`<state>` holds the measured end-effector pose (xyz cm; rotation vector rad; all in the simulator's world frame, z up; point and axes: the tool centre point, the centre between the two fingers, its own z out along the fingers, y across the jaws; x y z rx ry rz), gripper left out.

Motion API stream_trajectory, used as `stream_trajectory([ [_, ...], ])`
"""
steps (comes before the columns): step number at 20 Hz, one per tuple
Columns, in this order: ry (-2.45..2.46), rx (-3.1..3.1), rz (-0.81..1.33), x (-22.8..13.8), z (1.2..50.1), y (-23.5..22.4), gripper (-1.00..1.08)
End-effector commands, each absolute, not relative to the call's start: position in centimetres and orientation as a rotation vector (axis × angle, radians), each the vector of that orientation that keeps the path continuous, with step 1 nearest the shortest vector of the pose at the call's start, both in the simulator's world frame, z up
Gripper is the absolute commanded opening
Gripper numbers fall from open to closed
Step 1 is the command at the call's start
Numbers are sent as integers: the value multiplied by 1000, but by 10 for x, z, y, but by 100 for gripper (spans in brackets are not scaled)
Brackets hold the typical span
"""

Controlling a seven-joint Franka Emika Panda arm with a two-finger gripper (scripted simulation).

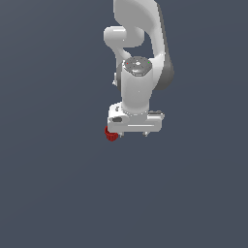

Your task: Pick up the object and move it to a goal position.

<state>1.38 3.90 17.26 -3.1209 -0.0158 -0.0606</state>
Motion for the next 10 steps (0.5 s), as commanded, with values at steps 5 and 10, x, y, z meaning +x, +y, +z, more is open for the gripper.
stream_trajectory([
  [5, 5, -3118, -74, 16, 177, 32, 100],
  [10, 61, -3110, -114, 22, 191, 15, 100],
])
